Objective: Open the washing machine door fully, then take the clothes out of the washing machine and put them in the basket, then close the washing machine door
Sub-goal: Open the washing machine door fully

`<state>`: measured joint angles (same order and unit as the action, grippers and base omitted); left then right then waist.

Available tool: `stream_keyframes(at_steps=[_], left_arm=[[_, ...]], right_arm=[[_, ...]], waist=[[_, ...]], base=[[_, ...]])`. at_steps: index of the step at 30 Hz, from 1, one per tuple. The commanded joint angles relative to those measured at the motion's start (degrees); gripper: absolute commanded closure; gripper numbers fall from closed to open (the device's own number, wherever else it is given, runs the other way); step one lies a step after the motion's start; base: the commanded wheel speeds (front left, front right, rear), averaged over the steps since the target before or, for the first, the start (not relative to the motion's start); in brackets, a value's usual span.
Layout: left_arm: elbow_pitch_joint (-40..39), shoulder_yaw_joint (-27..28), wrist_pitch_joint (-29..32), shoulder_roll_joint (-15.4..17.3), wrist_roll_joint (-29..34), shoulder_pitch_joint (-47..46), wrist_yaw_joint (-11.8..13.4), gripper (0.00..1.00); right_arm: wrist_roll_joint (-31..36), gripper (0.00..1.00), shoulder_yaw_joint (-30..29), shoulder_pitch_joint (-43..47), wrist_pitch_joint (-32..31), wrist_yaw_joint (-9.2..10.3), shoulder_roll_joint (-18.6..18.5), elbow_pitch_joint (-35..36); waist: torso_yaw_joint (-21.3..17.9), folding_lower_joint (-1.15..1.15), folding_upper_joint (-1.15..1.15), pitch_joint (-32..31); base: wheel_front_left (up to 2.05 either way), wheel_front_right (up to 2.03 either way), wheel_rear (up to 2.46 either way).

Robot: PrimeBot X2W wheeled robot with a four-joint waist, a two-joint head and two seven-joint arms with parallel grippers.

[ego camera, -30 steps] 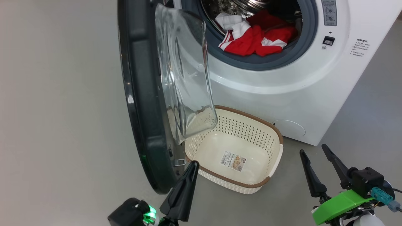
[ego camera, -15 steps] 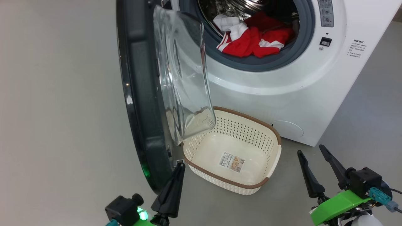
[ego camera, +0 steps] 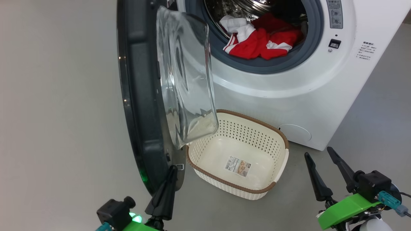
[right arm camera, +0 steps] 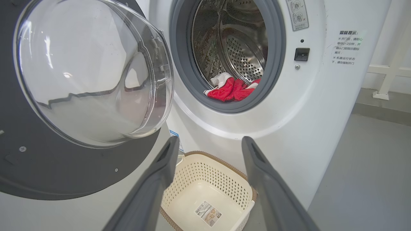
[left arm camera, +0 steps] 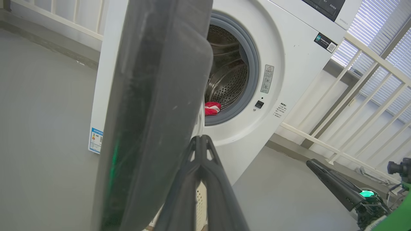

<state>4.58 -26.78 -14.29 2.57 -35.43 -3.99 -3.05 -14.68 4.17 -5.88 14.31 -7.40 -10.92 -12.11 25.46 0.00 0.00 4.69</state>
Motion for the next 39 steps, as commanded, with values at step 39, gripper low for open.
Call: stream_keyframes(at_steps=[39], left_arm=[[4.56, 25.23, -0.71, 2.49, 7.97, -4.88, 0.29, 1.0]], right_arm=[[0.52, 0.0, 1.83, -2.1, 0.69, -0.09, -1.23, 1.19]], waist=[[1.62, 0.0, 0.0, 3.35]], base=[[0.0, 0.0, 0.0]])
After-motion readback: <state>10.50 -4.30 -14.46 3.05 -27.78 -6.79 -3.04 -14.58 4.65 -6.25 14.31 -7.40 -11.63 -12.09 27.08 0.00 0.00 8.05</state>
